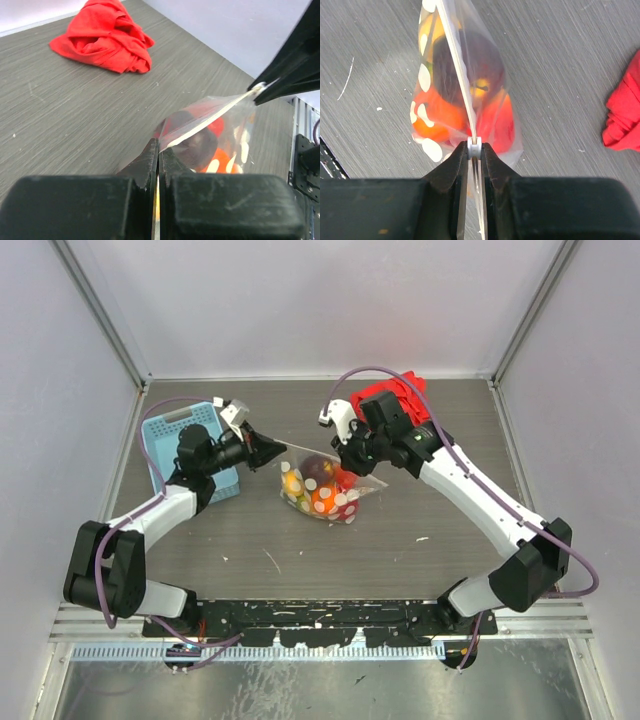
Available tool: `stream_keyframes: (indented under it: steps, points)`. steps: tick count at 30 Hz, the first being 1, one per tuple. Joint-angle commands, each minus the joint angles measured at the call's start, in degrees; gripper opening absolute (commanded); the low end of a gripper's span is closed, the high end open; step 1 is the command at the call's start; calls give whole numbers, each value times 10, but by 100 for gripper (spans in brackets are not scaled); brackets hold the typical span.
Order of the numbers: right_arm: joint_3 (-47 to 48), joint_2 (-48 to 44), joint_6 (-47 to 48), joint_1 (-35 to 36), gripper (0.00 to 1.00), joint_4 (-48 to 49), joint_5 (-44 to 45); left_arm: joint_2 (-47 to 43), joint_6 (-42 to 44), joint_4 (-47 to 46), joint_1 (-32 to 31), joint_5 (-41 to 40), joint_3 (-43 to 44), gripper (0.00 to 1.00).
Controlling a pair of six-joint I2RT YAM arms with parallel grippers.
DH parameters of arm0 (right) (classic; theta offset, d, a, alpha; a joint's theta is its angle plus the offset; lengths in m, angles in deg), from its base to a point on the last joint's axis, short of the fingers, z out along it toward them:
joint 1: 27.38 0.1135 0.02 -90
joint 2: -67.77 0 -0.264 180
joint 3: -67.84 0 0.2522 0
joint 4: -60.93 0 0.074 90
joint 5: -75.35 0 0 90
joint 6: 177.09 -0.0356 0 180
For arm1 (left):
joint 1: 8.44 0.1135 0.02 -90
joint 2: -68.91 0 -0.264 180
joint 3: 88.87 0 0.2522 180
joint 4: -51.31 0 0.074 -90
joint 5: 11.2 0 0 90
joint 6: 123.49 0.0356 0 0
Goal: Place the food in the zip-top bag and seal the zipper
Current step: Zip the zipper food storage bag at the center of the board.
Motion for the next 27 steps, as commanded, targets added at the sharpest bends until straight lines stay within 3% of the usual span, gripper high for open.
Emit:
stream_keyframes:
  steps: [1, 12, 18, 22, 24, 27]
  points:
    - [-7, -45, -39, -12, 1, -8, 68, -23, -3, 19, 24, -80, 18, 0]
    - [-36, -79, -66, -32, 1, -7, 115, -25, -24, 60, 50, -111, 40, 0]
    - [-42, -88, -71, -33, 0, -10, 105, -20, -20, 73, 49, -42, 60, 0]
    - [-32, -91, -62, -33, 1, -3, 79, -17, 7, 96, 39, 15, 86, 44]
    - [-24, -90, -57, -33, 0, -4, 65, -15, 25, 97, 28, 35, 94, 57]
    - [-14, -85, -50, -33, 0, -10, 51, -12, 73, 125, 6, 47, 117, 67]
